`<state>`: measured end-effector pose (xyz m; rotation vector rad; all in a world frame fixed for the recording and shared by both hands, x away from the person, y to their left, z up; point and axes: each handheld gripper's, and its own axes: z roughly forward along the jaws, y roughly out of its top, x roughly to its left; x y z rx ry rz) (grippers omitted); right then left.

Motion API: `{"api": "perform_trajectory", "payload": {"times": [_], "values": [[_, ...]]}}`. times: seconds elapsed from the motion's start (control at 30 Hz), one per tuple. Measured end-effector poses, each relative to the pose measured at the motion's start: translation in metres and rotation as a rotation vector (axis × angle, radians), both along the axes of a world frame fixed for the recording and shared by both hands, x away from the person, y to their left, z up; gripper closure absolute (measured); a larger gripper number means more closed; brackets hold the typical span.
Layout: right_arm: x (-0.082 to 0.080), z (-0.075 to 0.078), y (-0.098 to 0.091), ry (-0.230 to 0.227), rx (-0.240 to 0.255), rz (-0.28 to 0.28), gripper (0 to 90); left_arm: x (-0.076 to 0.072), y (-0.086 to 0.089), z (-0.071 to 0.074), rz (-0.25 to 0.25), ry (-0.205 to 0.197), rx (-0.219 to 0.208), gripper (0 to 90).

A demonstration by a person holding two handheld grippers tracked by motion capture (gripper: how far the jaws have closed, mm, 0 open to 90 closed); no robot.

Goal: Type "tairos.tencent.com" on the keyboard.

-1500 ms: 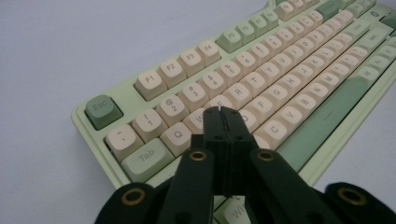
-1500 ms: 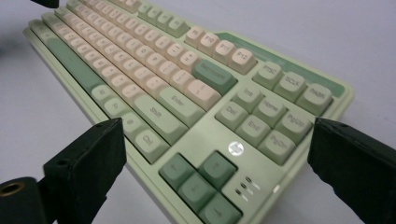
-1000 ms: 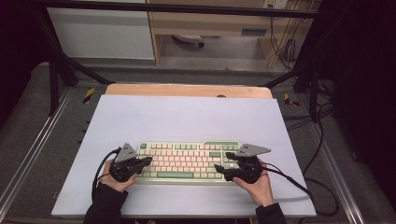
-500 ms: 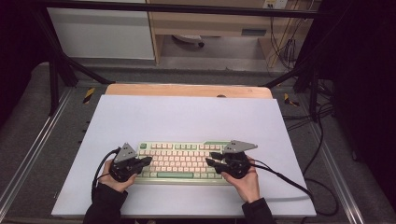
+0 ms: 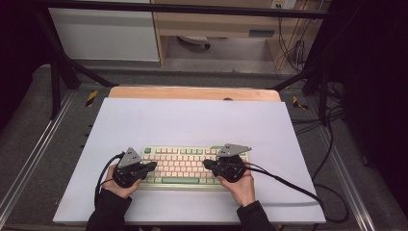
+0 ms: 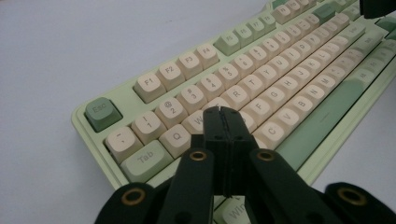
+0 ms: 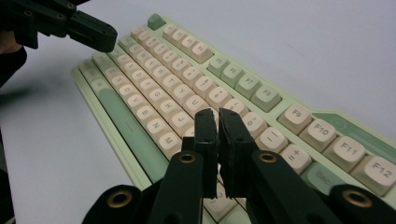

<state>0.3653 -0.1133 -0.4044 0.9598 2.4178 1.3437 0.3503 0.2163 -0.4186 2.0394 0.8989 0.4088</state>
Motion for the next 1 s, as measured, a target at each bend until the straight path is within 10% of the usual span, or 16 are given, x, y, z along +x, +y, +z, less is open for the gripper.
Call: {"api": "perform_trajectory", "payload": {"times": [1.0], "values": [[0.022,-0.022,0.040,0.029,-0.024,-0.016,90.0,0.000,0.000,0.001,-0.002,-0.004,0.000,90.0]]}}
